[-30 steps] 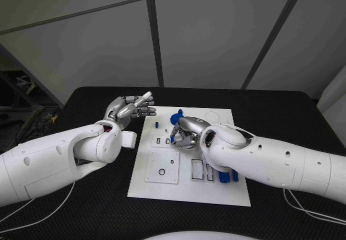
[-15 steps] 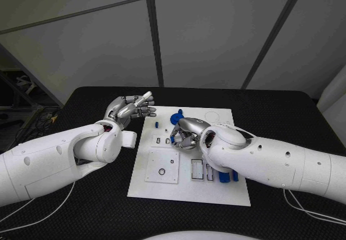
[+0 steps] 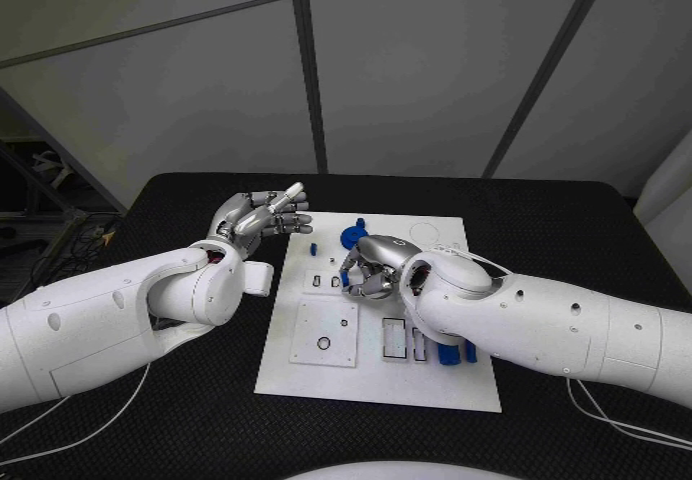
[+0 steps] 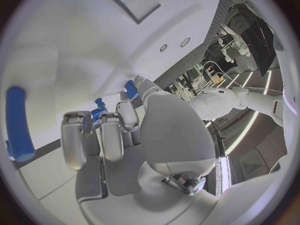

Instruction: Assemble the parts on the task board

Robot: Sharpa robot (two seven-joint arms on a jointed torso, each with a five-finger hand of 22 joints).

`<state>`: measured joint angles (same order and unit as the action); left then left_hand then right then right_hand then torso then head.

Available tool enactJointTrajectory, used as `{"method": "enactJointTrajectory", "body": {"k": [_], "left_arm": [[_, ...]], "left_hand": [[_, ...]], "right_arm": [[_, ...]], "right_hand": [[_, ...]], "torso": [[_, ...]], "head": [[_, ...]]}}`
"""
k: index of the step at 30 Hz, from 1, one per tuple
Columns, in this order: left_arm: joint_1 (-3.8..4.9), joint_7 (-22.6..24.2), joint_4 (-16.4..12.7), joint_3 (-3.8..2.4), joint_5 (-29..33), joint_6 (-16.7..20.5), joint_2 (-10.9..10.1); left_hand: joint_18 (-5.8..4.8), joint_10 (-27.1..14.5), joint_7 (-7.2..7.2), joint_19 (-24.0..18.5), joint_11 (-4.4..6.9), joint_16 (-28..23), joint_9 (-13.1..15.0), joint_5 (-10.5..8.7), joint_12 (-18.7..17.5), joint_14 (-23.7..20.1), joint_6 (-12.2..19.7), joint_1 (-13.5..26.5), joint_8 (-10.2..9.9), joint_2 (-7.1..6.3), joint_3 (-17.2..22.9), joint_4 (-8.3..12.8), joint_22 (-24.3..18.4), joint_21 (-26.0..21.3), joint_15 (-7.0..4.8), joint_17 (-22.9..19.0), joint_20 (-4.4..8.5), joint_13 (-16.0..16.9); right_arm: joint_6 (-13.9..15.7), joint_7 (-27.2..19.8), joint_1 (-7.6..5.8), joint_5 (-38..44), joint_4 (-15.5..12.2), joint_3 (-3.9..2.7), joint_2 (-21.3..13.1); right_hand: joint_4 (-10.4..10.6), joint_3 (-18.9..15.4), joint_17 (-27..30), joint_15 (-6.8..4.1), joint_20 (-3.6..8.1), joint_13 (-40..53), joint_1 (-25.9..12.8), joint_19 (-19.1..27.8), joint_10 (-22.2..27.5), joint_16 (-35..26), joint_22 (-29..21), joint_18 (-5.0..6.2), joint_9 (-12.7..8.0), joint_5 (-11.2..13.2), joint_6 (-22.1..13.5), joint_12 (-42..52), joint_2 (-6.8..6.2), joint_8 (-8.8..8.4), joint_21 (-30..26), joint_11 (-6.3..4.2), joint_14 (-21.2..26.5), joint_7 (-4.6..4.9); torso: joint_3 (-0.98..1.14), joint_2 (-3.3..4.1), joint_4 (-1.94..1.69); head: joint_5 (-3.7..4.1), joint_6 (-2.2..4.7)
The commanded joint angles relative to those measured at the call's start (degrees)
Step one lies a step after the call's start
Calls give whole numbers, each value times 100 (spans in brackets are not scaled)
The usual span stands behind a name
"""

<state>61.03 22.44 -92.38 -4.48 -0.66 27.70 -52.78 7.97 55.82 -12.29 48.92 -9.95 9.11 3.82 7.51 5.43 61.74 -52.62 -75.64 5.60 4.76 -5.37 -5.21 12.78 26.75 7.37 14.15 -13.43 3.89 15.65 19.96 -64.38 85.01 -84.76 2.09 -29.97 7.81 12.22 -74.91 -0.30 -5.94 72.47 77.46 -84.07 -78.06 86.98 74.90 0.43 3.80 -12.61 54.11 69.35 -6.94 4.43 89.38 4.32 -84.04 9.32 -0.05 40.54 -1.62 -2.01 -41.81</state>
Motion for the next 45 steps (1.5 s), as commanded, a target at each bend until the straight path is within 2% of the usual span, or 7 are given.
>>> {"method": "enactJointTrajectory", "body": {"k": [1,14,27,31,34,40,45], "left_arm": [[10,19,-3,-5,-41,-51,4],[9,-163,39,-5,-272,-57,-5],[101,-1775,218,-6,-2197,-649,-37],[229,-2683,308,-6,-2982,-1050,19],[373,-3349,397,-6,-3502,-1399,111],[715,-4504,546,49,-4568,-2260,369],[1057,-4951,713,303,-5081,-2756,619]], "left_hand": [[234,-25,-19,-23,-14,-34,-2,5,-20,-30,-1,-24,-33,29,-13,35,7,24,-5,7,1,-3],[247,140,3,-14,25,-31,8,5,49,38,-86,-21,-11,29,-24,62,30,61,-33,69,10,29],[265,1559,369,1309,565,1529,108,-30,709,1839,-812,-303,258,87,161,261,708,1268,-678,1208,624,546],[-69,1879,561,2374,766,5265,248,-4,1440,2402,-967,-184,437,-23,146,179,3264,3430,-863,4700,857,1153],[-369,1566,605,3139,947,7034,461,28,2639,2598,-892,-7,675,-78,138,46,5243,4900,-997,6448,941,2199],[-517,998,634,3524,857,7198,763,6,3790,2556,-651,157,1021,-23,223,-151,6252,5526,-988,6654,976,3251],[-570,1261,665,3654,868,7199,943,-32,4730,2553,-604,372,1232,-16,158,-343,6558,5696,-1004,6673,994,4216]], "right_arm": [[105,46,6,14,-2,12,-15],[1065,-1091,7,-496,-279,8,-259],[992,-2406,-232,-2473,-723,-155,-1110],[849,-2545,-431,-3344,-639,-207,-1339],[744,-2617,-541,-3911,-537,-225,-1470],[656,-2699,-656,-4648,-259,-243,-1588],[628,-2713,-703,-4846,-81,-247,-1601]], "right_hand": [[40,-101,-907,48,-58,-117,-90,-425,131,-28,1318,10,5,42,-126,-145,-45,-43,-53,7,-460,16],[230,-570,-824,116,-119,-323,59,-270,303,-84,1143,59,1,-41,-593,-325,-95,-40,-167,88,-435,108],[169,-497,961,-21,-5,-2157,624,1360,1387,-1445,-745,548,85,-266,5,-2393,115,365,-1568,-70,145,-56],[263,-252,3621,-3,-8,-3303,785,3161,1547,-4243,-3033,1006,43,-286,148,-3719,124,351,-3708,-54,1289,-45],[345,-25,4238,21,-64,-4138,870,3186,1263,-5384,-3542,1006,26,-264,310,-4595,12,333,-4420,-11,1356,-49],[373,303,5130,129,-126,-5444,869,2785,701,-6940,-4251,1006,10,-271,557,-6001,-58,210,-5328,53,986,-25],[323,410,5563,270,-235,-5925,830,2762,615,-7630,-4684,1009,8,-279,582,-6455,-59,110,-5904,128,1165,59]], "torso": [[0,2,-1],[5,-11,3],[22,-110,47],[37,-165,57],[51,-210,70],[76,-277,87],[103,-309,95]], "head": [[4,1],[-8,16],[-51,69],[-70,55],[-85,29],[-104,-8],[-121,-40]]}}
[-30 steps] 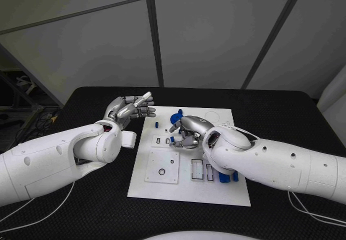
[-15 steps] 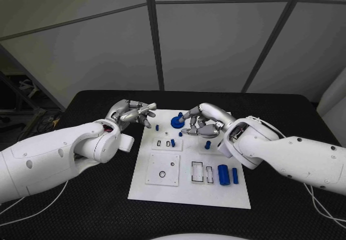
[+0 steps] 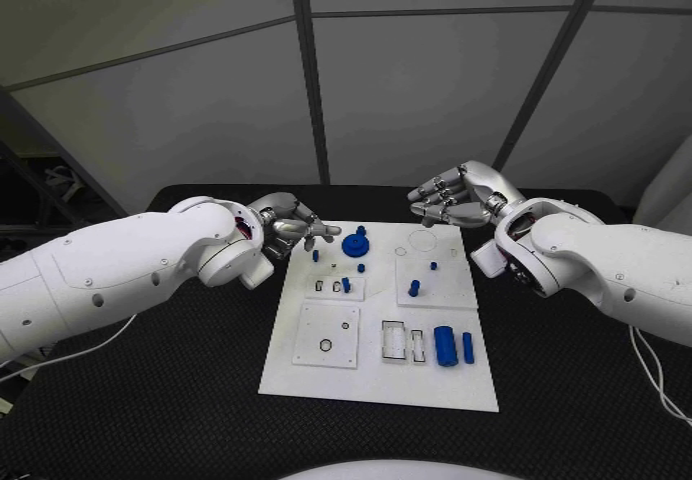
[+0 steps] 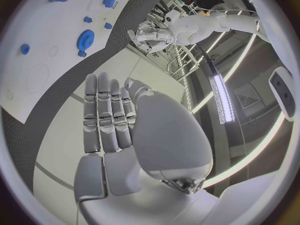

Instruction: Assemble the parts on the task board

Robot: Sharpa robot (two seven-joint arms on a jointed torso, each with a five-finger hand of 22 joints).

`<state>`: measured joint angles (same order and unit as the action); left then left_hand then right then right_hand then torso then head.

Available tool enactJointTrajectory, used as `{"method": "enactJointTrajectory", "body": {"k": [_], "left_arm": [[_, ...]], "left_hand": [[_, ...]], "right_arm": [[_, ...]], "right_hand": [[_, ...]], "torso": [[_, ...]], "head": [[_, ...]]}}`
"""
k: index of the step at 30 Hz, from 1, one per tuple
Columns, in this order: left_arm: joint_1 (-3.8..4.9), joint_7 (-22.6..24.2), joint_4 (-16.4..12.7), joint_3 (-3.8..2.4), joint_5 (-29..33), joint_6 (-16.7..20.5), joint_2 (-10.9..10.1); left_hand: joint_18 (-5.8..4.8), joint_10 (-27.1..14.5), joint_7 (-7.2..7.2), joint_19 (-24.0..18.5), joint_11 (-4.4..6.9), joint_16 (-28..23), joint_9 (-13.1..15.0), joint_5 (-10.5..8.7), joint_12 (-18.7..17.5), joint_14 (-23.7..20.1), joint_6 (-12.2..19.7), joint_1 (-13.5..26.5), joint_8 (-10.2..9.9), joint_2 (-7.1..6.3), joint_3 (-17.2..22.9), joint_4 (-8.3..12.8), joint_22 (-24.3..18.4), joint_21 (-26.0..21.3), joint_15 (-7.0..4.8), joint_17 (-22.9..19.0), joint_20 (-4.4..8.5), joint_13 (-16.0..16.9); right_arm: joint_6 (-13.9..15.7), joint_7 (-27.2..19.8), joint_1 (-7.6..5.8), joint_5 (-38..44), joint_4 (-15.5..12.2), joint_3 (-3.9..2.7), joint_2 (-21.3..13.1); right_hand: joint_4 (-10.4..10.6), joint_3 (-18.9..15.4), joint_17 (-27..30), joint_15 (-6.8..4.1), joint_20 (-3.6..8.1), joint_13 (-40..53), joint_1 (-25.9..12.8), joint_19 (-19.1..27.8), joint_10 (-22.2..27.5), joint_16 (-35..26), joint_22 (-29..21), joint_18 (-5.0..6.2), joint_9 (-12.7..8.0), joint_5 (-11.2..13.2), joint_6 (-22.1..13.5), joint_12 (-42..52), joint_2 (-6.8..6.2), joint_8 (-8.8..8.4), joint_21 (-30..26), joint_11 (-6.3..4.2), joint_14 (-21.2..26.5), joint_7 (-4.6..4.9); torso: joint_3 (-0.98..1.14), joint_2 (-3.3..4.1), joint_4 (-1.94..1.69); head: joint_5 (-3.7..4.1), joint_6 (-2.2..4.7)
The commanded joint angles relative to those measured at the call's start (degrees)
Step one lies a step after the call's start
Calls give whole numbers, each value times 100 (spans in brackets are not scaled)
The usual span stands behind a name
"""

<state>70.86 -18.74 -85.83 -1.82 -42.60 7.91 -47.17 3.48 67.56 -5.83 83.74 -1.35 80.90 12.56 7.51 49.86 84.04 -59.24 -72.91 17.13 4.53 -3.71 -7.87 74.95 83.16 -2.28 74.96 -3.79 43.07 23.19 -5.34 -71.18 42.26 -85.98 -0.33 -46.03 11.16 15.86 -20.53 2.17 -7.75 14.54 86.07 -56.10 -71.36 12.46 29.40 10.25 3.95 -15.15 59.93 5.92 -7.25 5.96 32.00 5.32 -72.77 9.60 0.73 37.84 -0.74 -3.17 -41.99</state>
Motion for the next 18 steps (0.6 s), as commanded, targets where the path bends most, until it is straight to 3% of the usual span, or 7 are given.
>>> {"method": "enactJointTrajectory", "body": {"k": [1,3,5,9,18], "left_arm": [[167,-914,115,134,-1010,-880,145],[253,-993,196,231,-1140,-990,260],[314,-1050,275,334,-1264,-1075,369],[383,-1114,417,461,-1423,-1195,558],[426,-1187,649,589,-1627,-1439,855]], "left_hand": [[-132,134,19,195,12,20,104,-42,427,323,55,164,119,7,-38,-125,402,88,-33,595,34,447],[-150,216,47,232,31,17,227,-43,745,322,71,249,245,9,-93,-199,508,145,-43,601,46,781],[-170,327,78,268,57,15,368,-63,1052,323,65,374,388,-9,-186,-291,610,200,-62,606,52,1109],[-196,433,128,318,99,11,670,-92,1397,325,107,548,650,-37,-379,-436,754,278,-97,617,82,1485],[-212,458,156,347,120,0,1080,-183,1578,328,274,687,927,-8,-627,-609,848,325,-116,628,101,1701]], "right_arm": [[-123,-185,-34,-601,82,-5,8],[-108,-187,-43,-624,125,-6,15],[-98,-189,-49,-636,167,-6,25],[-72,-189,-54,-612,224,-6,40],[-15,-165,-57,-514,281,-5,63]], "right_hand": [[-42,61,240,37,-60,-244,-41,-159,-114,-316,-259,42,-7,-22,1,-186,-31,-73,-294,55,14,28],[-96,83,472,49,-72,-453,-70,-341,-156,-576,-525,41,-5,-34,28,-250,-46,-119,-585,57,2,36],[-121,74,591,58,-78,-576,-115,-459,-159,-689,-669,29,-4,-32,44,-237,-53,-147,-739,60,-64,43],[-138,65,661,71,-77,-649,-149,-529,-168,-755,-751,25,-4,-32,48,-236,-53,-167,-826,59,-109,55],[-154,31,728,91,-89,-723,-201,-565,-147,-825,-829,17,-9,-35,12,-238,-85,-200,-919,72,-129,76]], "torso": [[29,-45,9],[37,-52,13],[27,-42,9],[21,-29,5],[19,-16,17]], "head": [[-3,-38],[-13,-52],[-13,-45],[-15,-55],[-22,-83]]}}
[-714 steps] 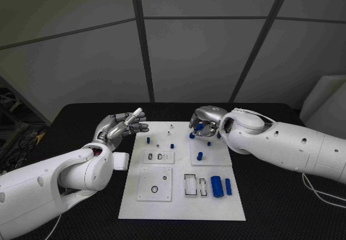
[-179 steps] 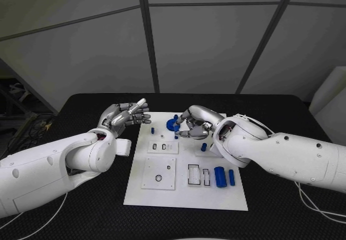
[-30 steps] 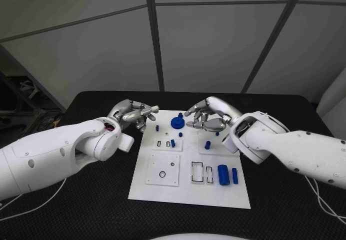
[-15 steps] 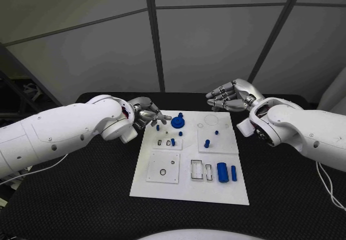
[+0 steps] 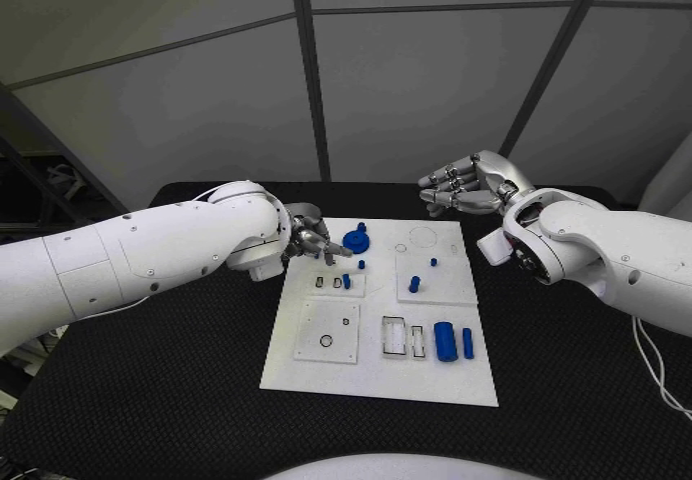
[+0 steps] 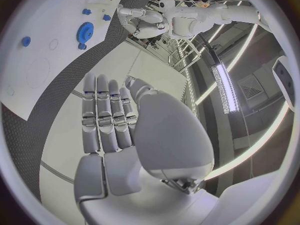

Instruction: Assemble the parts on the task board

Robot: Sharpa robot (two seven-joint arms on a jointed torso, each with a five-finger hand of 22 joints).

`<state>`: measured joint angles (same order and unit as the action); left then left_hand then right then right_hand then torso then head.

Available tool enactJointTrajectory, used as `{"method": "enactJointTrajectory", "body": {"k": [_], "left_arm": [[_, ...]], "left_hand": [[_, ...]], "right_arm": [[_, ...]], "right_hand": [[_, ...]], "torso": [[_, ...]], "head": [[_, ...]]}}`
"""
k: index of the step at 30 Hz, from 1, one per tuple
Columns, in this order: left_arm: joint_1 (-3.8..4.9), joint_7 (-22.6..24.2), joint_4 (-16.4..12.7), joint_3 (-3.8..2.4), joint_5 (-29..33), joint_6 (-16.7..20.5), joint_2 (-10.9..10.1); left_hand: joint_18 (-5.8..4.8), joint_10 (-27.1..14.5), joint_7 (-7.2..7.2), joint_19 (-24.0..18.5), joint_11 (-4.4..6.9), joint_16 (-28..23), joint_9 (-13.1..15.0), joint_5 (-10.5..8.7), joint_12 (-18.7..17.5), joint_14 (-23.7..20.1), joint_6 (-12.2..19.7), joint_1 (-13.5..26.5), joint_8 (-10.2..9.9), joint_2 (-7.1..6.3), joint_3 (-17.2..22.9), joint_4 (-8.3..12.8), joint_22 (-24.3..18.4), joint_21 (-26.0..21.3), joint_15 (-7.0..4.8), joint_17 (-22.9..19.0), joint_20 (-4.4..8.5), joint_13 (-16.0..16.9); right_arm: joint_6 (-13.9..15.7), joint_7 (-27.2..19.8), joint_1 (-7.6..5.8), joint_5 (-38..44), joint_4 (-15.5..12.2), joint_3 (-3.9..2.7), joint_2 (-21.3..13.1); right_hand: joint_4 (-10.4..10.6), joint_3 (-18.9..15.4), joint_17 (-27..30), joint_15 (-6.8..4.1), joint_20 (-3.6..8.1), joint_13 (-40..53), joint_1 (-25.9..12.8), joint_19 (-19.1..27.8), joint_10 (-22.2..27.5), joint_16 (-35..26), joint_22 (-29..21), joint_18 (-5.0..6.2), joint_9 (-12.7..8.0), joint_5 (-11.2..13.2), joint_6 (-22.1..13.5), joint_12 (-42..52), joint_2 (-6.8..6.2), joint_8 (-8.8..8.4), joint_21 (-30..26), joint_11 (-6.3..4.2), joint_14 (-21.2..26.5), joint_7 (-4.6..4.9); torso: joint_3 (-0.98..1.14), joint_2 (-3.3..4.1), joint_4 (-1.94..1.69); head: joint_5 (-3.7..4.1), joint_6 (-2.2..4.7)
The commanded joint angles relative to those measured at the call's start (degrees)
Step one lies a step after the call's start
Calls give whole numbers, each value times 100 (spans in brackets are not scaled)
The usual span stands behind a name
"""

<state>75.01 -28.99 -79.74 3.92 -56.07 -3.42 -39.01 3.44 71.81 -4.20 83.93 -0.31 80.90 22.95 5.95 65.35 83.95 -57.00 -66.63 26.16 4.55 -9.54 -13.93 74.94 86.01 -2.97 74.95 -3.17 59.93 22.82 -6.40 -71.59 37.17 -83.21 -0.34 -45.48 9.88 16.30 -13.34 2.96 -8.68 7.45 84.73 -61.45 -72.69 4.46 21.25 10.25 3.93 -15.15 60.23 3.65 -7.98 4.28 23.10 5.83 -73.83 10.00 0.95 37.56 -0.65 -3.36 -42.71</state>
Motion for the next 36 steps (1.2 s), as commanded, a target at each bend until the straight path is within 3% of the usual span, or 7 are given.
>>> {"method": "enactJointTrajectory", "body": {"k": [1,12,36], "left_arm": [[12,-166,62,27,-287,-317,67],[16,-183,245,96,-311,-395,290],[15,-213,284,161,-313,-788,430]], "left_hand": [[-208,33,-6,328,16,0,45,-29,31,337,52,60,26,-10,-46,-4,850,40,-47,628,39,16],[-212,16,-1,335,20,-5,150,-32,31,338,95,36,87,-18,-96,-6,874,52,-50,629,41,23],[-221,14,7,353,25,-9,279,-21,43,338,140,-57,158,-26,-132,45,924,77,-54,632,44,47]], "right_arm": [[26,-54,-16,8,6,-4,11],[21,5,-16,57,30,-4,31],[-19,74,-16,76,60,-3,62]], "right_hand": [[-26,-17,17,15,1,-23,-75,-32,-9,-32,-24,17,-8,-34,-22,-12,-15,-34,-43,24,-24,39],[-25,-49,75,42,-24,-94,-132,-38,59,-77,-103,11,-10,-33,-67,-11,-30,-48,-147,54,-4,61],[-15,-76,118,62,-46,-145,-179,-47,109,-85,-170,11,-11,-55,-115,-5,-31,-51,-233,75,25,79]], "torso": [[-7,14,5],[-14,26,6],[-14,24,1]], "head": [[0,-14],[12,-66],[26,-145]]}}
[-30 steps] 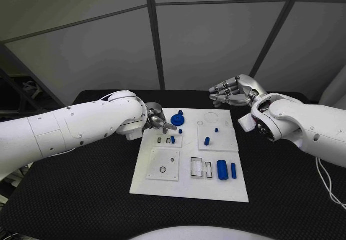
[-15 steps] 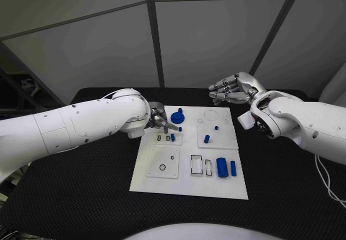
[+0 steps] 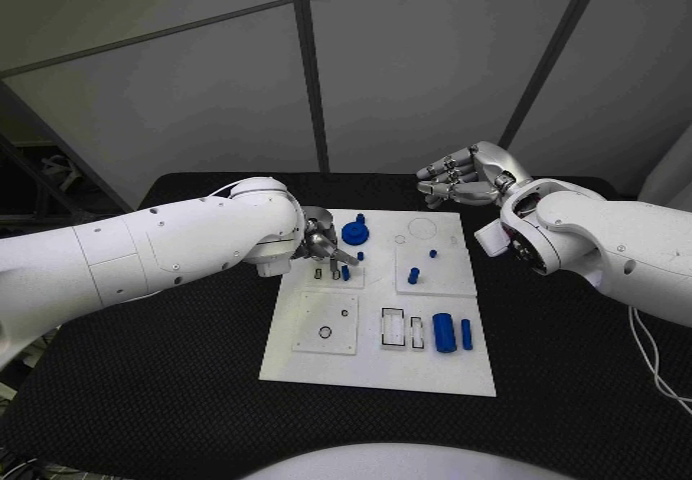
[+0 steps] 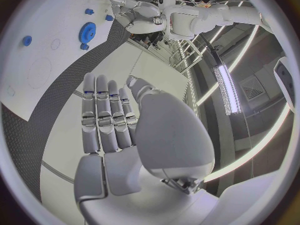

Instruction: Assemble the parts on the task board

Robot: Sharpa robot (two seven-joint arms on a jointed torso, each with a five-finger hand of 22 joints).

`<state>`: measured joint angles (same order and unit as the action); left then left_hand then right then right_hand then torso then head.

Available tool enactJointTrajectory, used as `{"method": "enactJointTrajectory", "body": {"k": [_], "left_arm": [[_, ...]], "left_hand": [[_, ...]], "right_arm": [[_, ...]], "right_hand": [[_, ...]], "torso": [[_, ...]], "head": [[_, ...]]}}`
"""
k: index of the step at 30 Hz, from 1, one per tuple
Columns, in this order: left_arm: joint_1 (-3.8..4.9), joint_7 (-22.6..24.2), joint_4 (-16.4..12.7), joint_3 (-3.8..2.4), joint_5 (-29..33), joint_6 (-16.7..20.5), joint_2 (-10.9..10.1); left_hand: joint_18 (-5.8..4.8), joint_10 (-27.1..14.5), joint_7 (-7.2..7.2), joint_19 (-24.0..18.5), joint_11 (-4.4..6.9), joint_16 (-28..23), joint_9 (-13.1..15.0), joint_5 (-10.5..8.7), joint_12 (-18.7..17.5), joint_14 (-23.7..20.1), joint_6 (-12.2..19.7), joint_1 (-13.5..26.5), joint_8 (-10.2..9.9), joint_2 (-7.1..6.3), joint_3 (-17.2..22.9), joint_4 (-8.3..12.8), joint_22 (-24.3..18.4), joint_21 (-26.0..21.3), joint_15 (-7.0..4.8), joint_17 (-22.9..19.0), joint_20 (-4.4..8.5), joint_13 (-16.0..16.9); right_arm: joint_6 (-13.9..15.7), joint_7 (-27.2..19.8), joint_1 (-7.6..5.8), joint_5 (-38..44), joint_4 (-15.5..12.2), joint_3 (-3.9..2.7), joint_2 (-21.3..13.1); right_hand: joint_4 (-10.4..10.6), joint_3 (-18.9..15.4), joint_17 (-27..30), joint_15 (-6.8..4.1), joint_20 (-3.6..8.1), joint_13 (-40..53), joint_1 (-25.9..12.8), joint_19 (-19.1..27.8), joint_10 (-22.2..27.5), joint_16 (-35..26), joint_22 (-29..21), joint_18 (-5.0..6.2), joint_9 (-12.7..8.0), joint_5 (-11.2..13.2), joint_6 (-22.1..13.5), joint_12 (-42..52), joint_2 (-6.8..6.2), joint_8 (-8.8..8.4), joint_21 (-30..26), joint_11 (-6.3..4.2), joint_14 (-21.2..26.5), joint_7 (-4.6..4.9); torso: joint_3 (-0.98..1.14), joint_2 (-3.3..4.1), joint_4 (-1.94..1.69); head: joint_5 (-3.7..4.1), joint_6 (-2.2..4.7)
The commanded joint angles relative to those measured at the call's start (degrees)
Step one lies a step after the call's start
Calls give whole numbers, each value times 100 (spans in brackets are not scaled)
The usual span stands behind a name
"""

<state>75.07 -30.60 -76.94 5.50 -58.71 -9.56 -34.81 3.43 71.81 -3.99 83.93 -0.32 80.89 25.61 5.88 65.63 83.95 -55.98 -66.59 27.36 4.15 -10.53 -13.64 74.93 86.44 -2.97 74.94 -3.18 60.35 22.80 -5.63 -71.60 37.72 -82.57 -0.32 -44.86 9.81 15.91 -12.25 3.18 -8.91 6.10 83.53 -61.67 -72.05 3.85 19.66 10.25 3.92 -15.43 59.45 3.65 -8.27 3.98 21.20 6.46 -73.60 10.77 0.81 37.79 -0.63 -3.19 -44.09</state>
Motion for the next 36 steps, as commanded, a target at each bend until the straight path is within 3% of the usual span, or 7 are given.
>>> {"method": "enactJointTrajectory", "body": {"k": [1,36], "left_arm": [[9,-52,6,3,-48,-178,11],[9,-49,29,13,-27,-216,95]], "left_hand": [[-221,15,-14,354,26,-9,16,-14,15,339,38,-63,39,14,-33,17,926,35,-54,634,45,6],[-229,31,-7,369,35,-14,232,42,36,342,118,-311,129,109,8,185,976,59,-61,643,50,54]], "right_arm": [[-18,-2,-14,21,-2,-4,1],[-90,40,-14,21,35,-4,62]], "right_hand": [[-9,-37,10,40,-24,-10,-59,-25,45,-25,-11,11,-9,-27,-37,-6,-2,-21,-43,12,3,2],[-3,-44,33,48,-33,-33,-78,-35,64,-25,-46,12,-7,-62,-50,-2,9,-16,-87,19,19,7]], "torso": [[0,1,-1],[0,4,-4]], "head": [[8,-8],[29,-91]]}}
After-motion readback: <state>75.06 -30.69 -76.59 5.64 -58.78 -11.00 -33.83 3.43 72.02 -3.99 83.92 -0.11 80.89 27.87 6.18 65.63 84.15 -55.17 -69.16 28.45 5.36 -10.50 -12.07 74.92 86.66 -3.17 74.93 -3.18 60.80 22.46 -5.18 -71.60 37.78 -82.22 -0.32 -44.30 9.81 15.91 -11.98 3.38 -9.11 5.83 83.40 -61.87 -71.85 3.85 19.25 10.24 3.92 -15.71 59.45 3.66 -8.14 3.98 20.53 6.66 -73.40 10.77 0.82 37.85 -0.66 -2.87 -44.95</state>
